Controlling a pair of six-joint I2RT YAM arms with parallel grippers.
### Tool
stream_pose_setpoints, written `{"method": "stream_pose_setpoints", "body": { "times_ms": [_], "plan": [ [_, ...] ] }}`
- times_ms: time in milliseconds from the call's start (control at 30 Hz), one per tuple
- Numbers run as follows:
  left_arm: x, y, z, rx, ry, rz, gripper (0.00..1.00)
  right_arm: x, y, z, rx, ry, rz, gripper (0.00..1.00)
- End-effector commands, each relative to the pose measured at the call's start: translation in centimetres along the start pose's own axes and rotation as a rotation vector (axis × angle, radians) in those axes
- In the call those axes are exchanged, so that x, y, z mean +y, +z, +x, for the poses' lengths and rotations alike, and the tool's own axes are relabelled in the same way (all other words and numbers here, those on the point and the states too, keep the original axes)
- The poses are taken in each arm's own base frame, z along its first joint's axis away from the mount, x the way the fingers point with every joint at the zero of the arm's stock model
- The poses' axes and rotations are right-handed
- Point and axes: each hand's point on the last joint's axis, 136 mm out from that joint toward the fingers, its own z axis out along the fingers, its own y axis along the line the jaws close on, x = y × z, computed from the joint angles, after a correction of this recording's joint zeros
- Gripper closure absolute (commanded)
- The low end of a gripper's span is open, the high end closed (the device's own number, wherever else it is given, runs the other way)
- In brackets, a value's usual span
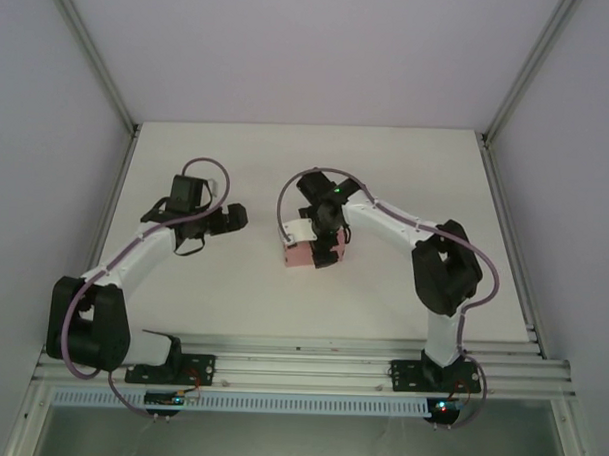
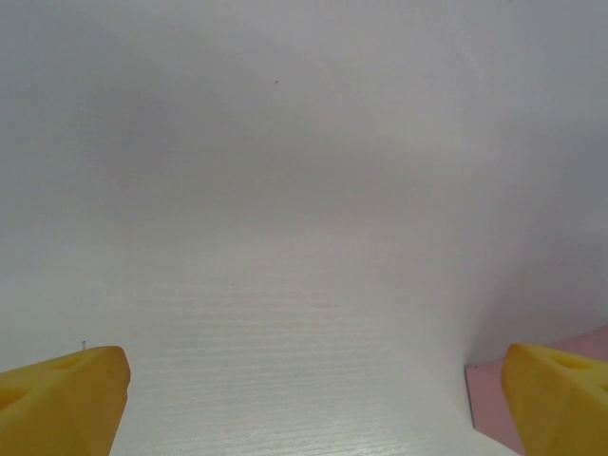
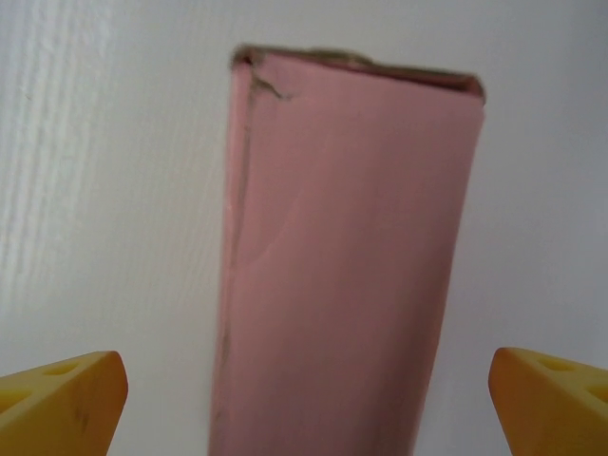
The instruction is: Assemble paper box
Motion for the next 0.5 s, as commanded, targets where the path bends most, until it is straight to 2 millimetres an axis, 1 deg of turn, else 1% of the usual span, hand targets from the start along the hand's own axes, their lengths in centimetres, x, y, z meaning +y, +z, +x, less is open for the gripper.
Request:
{"method": "stream_pose_setpoints", "body": {
  "times_ms": [0, 33, 100, 133, 167, 200, 267, 333, 367, 400, 467],
  "plan": [
    [0.6, -0.5, 0.2, -0.003, 0.008, -0.024, 0.0, 0.1, 0.8, 0.8, 0.079, -0.037, -0.036, 0.06],
    [0.6, -0.5, 0.3, -0.001, 0.01, -0.023, 0.0, 0.2, 1.1, 1.0, 0.091, -0.035, -0.049, 0.1],
    [0.7, -0.6, 0.3, -0.003, 0.013, -0.025, 0.0, 0.1, 1.4, 1.1, 0.107, -0.033, -0.058, 0.23],
    [0.7, -0.7, 0.3, -0.005, 0.016, -0.025, 0.0, -0.2, 1.4, 1.2, 0.113, -0.03, -0.048, 0.32],
    [0.7, -0.8, 0.3, -0.009, 0.019, -0.026, 0.0, -0.4, 1.3, 1.1, 0.114, -0.022, -0.034, 0.46],
    [0.7, -0.9, 0.2, -0.013, 0.019, -0.028, 0.0, -0.8, 1.1, 1.1, 0.114, -0.016, -0.017, 0.55],
    [0.7, -1.1, 0.0, -0.019, 0.022, -0.032, 0.0, -1.6, 0.5, 1.0, 0.115, -0.012, 0.031, 0.58],
    [0.7, -1.2, -0.1, -0.024, 0.025, -0.034, 0.0, -3.0, -0.3, 1.2, 0.126, -0.003, 0.108, 0.62],
    [0.7, -1.3, -0.3, -0.029, 0.024, -0.036, 0.0, -4.2, -0.8, 1.3, 0.139, 0.011, 0.168, 0.66],
    [0.7, -1.4, -0.3, -0.033, 0.024, -0.036, 0.0, -5.3, -1.4, 1.6, 0.153, 0.026, 0.228, 0.67],
    [0.6, -1.5, -0.4, -0.038, 0.022, -0.033, 0.0, -8.0, -2.7, 2.3, 0.184, 0.077, 0.365, 0.68]
  ]
}}
